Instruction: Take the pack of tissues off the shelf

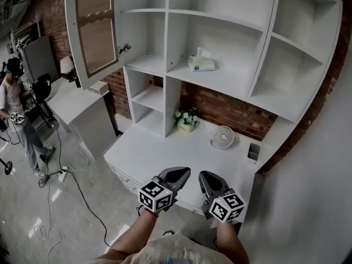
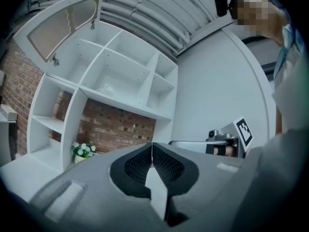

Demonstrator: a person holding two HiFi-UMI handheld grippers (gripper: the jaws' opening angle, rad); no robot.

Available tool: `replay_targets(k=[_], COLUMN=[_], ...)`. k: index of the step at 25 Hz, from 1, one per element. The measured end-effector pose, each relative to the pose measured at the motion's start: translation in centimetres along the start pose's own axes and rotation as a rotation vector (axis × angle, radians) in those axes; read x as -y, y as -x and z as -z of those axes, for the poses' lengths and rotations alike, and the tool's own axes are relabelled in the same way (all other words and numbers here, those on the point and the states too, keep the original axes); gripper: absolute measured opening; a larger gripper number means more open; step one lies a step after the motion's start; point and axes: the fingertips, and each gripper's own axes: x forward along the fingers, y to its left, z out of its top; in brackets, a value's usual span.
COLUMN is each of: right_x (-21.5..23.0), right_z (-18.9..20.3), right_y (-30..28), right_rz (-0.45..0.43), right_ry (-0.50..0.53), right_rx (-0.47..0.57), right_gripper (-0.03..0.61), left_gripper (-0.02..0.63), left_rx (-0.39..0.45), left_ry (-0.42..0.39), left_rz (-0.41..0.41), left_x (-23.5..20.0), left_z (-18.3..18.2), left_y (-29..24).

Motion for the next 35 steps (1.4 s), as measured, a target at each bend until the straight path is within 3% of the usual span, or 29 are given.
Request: replay_targets(k=[11,35], right_x=[2.3,9.1], right_z=[-1.6,-5.7], right_y=[-4.0,-6.4], right_rz=[0.026,-0.119], right_ry=[0.016,-0.009], right_rx=[0.008,-0.003], right_gripper=[0.018,0.018], left_gripper=[0.011,0.011], left_rx=[0.005,0.037], left_ry=[0.012,0.005], left_rz=[0.053,-0.037], left_x=[-3.5,-4.8], left_z=[-0.9,-3.6], left_y=[-2.3,-9.8])
